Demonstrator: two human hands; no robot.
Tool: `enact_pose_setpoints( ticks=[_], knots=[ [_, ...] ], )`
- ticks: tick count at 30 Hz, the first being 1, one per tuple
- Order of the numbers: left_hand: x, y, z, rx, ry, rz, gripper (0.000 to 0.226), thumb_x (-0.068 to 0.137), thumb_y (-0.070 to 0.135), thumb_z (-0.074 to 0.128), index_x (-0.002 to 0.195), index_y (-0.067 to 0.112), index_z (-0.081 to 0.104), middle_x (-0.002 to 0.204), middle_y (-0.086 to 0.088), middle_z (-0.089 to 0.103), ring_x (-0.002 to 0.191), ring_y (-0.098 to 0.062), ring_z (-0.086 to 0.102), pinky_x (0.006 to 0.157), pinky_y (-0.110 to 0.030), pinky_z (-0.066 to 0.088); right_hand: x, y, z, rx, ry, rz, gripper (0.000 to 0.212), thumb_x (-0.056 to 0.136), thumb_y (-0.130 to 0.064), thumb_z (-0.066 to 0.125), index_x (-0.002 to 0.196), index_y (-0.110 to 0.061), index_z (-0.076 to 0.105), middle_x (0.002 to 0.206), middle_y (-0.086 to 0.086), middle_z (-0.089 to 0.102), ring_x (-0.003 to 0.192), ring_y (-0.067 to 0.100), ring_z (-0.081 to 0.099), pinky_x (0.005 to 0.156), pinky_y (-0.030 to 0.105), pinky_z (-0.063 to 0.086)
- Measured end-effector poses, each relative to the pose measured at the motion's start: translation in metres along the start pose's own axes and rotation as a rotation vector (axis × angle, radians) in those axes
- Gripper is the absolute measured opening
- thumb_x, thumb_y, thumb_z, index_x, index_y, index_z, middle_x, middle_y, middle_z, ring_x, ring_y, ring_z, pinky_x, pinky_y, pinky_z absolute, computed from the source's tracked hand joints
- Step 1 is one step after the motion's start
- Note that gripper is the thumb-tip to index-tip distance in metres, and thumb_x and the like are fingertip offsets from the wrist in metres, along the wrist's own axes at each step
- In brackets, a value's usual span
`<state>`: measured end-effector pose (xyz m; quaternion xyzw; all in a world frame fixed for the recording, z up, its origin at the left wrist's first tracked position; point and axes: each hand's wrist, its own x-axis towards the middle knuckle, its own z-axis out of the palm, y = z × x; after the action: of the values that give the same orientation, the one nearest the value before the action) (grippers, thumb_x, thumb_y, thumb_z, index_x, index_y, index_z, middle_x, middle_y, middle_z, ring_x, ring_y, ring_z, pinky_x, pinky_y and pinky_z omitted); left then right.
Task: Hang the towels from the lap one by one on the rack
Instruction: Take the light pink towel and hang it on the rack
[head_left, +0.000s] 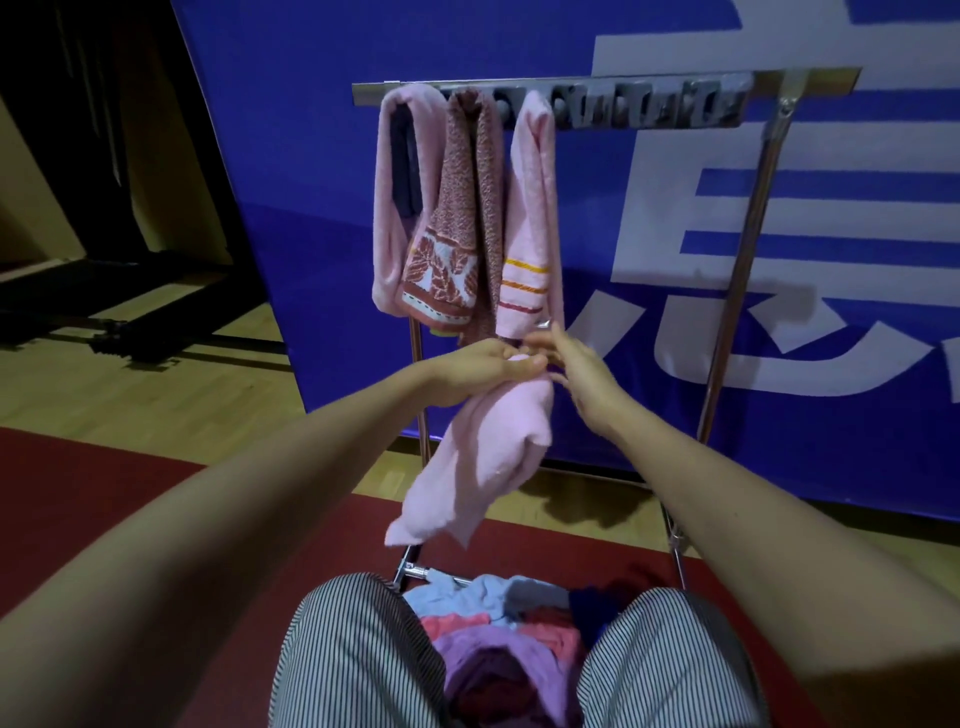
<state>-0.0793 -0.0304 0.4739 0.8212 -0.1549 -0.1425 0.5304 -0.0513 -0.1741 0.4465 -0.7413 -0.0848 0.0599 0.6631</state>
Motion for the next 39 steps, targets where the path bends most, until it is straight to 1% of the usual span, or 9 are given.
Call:
enact_pose_setpoints(
  ticks=[3, 6, 10, 15, 19, 22, 26, 30, 39],
  knots=[
    [0.002, 0.017, -0.005, -0.056, -0.044, -0.024, 0.027, 0.099, 0.023, 0.042, 0.090, 0.008, 0.063, 0.081, -0.002, 0.069, 0.069, -0.006, 0.067, 0.062, -0.017, 0.053, -0.002, -0.006, 0.016, 0.207, -0.133, 0.046, 0.064, 0.088, -0.063, 0.041, 0.127, -0.014, 0.054, 0.129, 0.011, 0.059, 0.116, 0.019, 0.056, 0.107, 0.035, 0.041],
    [0.001, 0.022, -0.020, -0.084, -0.044, -0.045, 0.031, 0.098, 0.023, 0.043, 0.084, 0.004, 0.063, 0.068, 0.001, 0.071, 0.062, -0.007, 0.067, 0.057, -0.018, 0.053, -0.001, 0.002, 0.009, 0.357, 0.214, -0.153, 0.080, 0.086, -0.060, 0.047, 0.136, 0.001, 0.038, 0.141, 0.007, 0.046, 0.124, 0.017, 0.049, 0.114, 0.031, 0.031],
    [0.000, 0.017, -0.033, -0.173, -0.018, -0.022, 0.026, 0.093, 0.024, 0.051, 0.083, 0.004, 0.064, 0.068, 0.001, 0.072, 0.062, -0.007, 0.066, 0.058, -0.019, 0.053, -0.005, 0.002, 0.002, 0.450, -0.188, 0.241, 0.052, 0.087, -0.042, 0.056, 0.123, -0.005, 0.056, 0.125, 0.017, 0.059, 0.118, 0.027, 0.054, 0.110, 0.040, 0.036],
    [0.008, -0.025, -0.030, -0.337, -0.082, -0.027, 0.058, 0.076, 0.054, 0.061, 0.114, 0.009, 0.062, 0.105, -0.003, 0.070, 0.100, -0.017, 0.065, 0.082, -0.028, 0.054, 0.022, -0.018, -0.001, 0.505, -0.209, 0.120, 0.078, 0.073, -0.049, 0.069, 0.125, 0.006, 0.051, 0.116, 0.021, 0.055, 0.111, 0.030, 0.053, 0.112, 0.048, 0.032],
    [0.019, -0.029, -0.019, -0.476, 0.149, -0.009, 0.039, 0.096, 0.027, 0.048, 0.123, -0.001, 0.055, 0.105, -0.006, 0.066, 0.094, -0.014, 0.062, 0.082, -0.028, 0.053, 0.039, -0.032, -0.011, 0.489, -0.227, 0.017, 0.081, 0.062, -0.046, 0.081, 0.123, 0.001, 0.054, 0.121, 0.023, 0.056, 0.113, 0.034, 0.055, 0.107, 0.051, 0.037],
    [0.028, 0.002, -0.024, -0.599, 0.265, 0.057, 0.041, 0.099, 0.033, 0.041, 0.123, 0.003, 0.055, 0.109, -0.010, 0.061, 0.103, -0.022, 0.056, 0.098, -0.043, 0.044, 0.047, -0.046, -0.025, 0.530, -0.243, -0.053, 0.098, 0.049, -0.049, 0.087, 0.124, 0.004, 0.053, 0.125, 0.026, 0.057, 0.117, 0.033, 0.056, 0.104, 0.045, 0.043],
    [0.042, 0.042, -0.040, -0.782, 0.288, 0.115, 0.055, 0.097, 0.045, 0.039, 0.128, 0.002, 0.049, 0.110, -0.017, 0.060, 0.101, -0.027, 0.057, 0.093, -0.039, 0.046, 0.055, -0.075, -0.035, 0.442, -0.074, -0.085, 0.048, 0.089, -0.043, 0.055, 0.118, -0.006, 0.057, 0.122, 0.020, 0.062, 0.104, 0.024, 0.064, 0.087, 0.034, 0.052],
    [0.065, 0.073, -0.056, -0.811, 0.357, 0.164, 0.069, 0.084, 0.051, 0.059, 0.127, -0.002, 0.053, 0.129, -0.022, 0.055, 0.120, -0.032, 0.053, 0.111, -0.045, 0.034, 0.066, -0.111, -0.039, 0.298, 0.037, -0.124, 0.029, 0.094, -0.044, 0.045, 0.092, -0.021, 0.062, 0.098, 0.003, 0.069, 0.084, 0.012, 0.066, 0.074, 0.028, 0.054],
    [0.119, 0.123, -0.099, -0.508, 0.694, 0.230, 0.041, 0.096, 0.041, 0.043, 0.096, 0.008, 0.067, 0.083, -0.005, 0.070, 0.074, -0.007, 0.067, 0.068, -0.019, 0.055, 0.113, -0.180, -0.043, 0.180, 0.133, -0.237, 0.031, 0.097, -0.044, 0.038, 0.099, -0.020, 0.058, 0.113, 0.007, 0.065, 0.100, 0.018, 0.060, 0.093, 0.034, 0.048]
  ],
)
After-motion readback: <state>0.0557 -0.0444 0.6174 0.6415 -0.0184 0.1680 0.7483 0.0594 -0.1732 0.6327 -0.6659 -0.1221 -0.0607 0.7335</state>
